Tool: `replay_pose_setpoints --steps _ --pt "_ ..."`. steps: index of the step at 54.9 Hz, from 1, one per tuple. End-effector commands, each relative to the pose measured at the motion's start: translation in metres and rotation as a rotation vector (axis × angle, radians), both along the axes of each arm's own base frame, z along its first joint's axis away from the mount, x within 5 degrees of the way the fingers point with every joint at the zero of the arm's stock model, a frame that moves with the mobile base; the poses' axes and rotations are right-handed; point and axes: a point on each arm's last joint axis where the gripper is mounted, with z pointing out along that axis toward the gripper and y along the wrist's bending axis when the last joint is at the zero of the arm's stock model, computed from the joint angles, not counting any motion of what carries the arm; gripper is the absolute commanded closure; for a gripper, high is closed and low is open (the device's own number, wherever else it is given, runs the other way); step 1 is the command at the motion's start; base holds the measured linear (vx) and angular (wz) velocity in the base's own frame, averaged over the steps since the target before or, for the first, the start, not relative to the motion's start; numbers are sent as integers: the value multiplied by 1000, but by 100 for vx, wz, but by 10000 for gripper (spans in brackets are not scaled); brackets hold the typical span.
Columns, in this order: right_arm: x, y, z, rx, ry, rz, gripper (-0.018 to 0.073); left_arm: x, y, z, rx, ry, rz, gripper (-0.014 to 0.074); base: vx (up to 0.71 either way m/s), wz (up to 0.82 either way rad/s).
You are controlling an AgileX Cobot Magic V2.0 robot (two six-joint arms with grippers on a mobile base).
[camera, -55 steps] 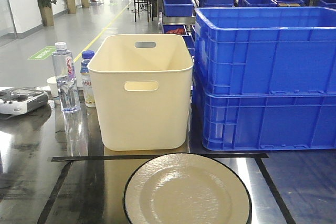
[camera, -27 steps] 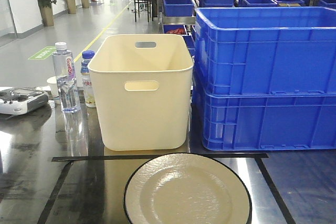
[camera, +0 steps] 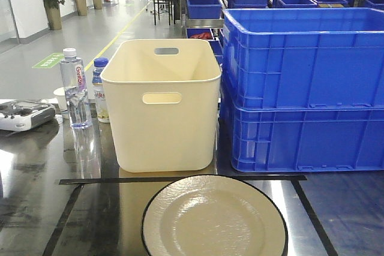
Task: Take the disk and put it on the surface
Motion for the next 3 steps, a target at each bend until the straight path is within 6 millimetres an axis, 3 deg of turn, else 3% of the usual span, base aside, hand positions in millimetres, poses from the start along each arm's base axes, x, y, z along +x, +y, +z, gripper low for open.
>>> replay_pose_setpoints --steps 1,3 --pt "-1 0 10 -2 -97 2 568 0 0 0 -3 -68 -4 604 0 0" --pt "-1 0 10 -2 -97 2 568 0 0 0 -3 -68 -4 604 0 0"
